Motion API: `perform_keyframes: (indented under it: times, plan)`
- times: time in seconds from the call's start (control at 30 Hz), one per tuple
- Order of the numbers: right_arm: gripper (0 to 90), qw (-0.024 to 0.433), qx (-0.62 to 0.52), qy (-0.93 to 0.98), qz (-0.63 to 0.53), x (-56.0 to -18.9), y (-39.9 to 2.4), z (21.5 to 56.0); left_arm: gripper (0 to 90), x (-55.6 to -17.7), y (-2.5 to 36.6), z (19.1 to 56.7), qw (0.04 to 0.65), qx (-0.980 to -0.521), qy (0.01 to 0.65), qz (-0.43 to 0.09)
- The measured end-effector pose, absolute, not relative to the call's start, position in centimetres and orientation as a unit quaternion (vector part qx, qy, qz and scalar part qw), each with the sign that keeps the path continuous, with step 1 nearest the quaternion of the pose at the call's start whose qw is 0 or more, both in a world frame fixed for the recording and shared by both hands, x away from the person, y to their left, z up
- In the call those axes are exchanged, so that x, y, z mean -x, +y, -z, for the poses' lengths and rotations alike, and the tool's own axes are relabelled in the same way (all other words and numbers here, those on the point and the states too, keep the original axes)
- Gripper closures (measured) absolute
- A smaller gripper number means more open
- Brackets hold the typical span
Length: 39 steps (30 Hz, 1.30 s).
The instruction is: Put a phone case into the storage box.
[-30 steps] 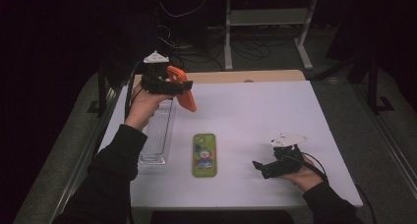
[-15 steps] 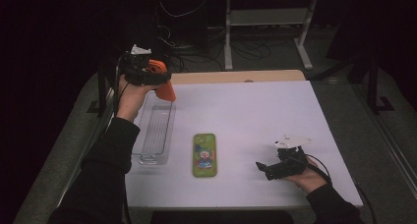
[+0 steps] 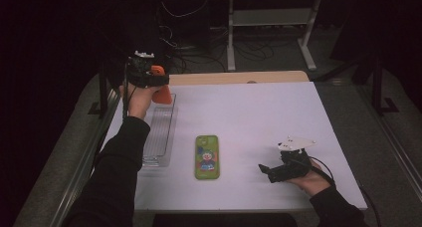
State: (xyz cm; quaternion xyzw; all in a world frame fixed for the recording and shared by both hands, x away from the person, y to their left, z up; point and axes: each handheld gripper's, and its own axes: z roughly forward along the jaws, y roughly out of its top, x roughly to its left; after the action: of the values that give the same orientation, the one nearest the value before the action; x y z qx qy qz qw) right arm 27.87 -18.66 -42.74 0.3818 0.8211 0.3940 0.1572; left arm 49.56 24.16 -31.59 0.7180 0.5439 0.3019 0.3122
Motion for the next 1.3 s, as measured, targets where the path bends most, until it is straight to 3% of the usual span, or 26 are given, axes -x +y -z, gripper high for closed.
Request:
perform_keyframes:
  times: [0.43, 1.3]
  plan:
    - [0.0, 0.166, -0.376, 0.822, -0.394, -27.9, -18.8, 42.6, 13.3, -51.0, 23.4, 34.8, 0.264, -0.72, 0.565, -0.304]
    - [0.0, 0.166, -0.379, 0.82, -0.395, -27.7, -18.9, 42.5, 10.7, -52.6, 23.0, 36.8, 0.257, -0.706, 0.58, -0.315]
